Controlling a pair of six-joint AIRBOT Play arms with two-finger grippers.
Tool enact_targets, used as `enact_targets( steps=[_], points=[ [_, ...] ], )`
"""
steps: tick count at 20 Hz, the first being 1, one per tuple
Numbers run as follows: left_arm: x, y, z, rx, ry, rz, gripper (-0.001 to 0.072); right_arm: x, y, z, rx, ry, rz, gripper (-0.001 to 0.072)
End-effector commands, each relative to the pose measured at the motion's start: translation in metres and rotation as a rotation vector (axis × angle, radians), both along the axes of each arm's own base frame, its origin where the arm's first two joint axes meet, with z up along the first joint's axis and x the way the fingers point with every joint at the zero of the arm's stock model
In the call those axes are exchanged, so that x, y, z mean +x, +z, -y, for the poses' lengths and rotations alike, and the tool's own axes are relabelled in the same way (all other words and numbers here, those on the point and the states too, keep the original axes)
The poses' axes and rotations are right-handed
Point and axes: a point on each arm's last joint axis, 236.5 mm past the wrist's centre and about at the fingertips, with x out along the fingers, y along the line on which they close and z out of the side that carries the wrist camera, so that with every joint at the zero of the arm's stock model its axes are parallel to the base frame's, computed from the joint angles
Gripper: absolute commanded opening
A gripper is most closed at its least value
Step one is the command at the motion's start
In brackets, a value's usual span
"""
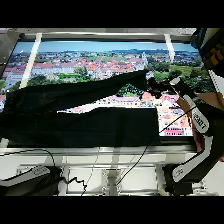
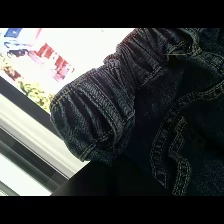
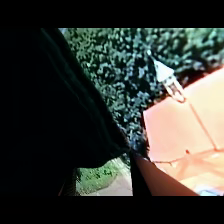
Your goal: Fold the clothes and pants, and hang the long-sleeved shirts on hangers.
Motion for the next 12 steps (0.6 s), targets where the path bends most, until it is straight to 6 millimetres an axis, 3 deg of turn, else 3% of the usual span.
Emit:
enact_targets(
  steps=[1,3,7,10,12],
  points=[
    [0.002,0.0,-0.001,0.003,0.0,0.008,0.004,0.008,0.002,0.001,0.015,-0.037,0.021,0.0334],
    [0.011,0.004,-0.001,0.001,0.017,0.053,0.0041,0.009,0.002,-0.004,0.011,-0.03,0.027,0.0299],
    [0.027,0.01,0.001,-0.01,0.038,0.13,0.0041,0.015,0.004,-0.008,-0.006,-0.033,0.056,0.0026],
    [0.027,0.01,0.001,-0.01,0.038,0.13,0.004,0.017,0.012,-0.002,-0.017,-0.033,0.074,0.0025],
    [0.028,0.014,0.002,-0.007,0.036,0.134,0.004,0.014,0.031,0.014,-0.045,-0.02,0.091,0.0025]
  ],
)
